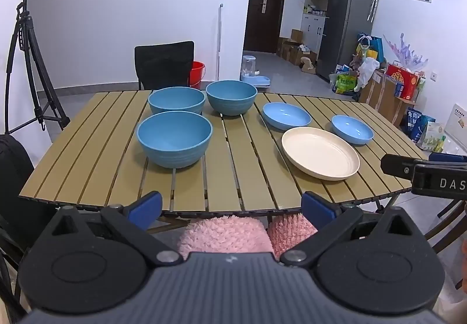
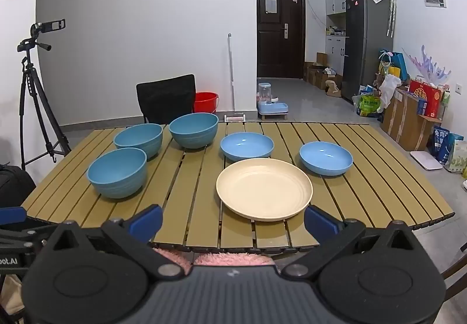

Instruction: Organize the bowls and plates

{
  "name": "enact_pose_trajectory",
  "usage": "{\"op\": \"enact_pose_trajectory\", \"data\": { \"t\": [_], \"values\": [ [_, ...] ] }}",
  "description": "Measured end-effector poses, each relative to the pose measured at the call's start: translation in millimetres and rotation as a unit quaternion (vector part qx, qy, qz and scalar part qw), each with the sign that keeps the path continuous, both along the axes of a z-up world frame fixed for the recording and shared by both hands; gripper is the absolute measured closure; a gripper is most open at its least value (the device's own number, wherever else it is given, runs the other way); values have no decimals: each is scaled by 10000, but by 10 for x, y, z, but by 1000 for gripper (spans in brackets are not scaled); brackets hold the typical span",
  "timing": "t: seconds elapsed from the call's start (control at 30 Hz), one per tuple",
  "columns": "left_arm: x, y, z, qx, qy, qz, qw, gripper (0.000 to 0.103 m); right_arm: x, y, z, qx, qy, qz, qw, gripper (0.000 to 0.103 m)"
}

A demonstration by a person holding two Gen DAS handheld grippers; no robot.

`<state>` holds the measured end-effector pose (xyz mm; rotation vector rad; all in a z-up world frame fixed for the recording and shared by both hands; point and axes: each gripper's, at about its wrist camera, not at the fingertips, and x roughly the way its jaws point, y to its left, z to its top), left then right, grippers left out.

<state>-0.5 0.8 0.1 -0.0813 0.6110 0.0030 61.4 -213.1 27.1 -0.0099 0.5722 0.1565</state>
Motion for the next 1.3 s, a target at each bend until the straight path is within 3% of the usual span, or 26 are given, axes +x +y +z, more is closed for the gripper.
{"op": "enact_pose_trajectory", "data": {
  "t": [1.3],
  "values": [
    [19, 6, 88, -4, -46, 17, 10000, 0, -23, 49, 36, -12, -19, 32, 10000, 0]
  ]
}}
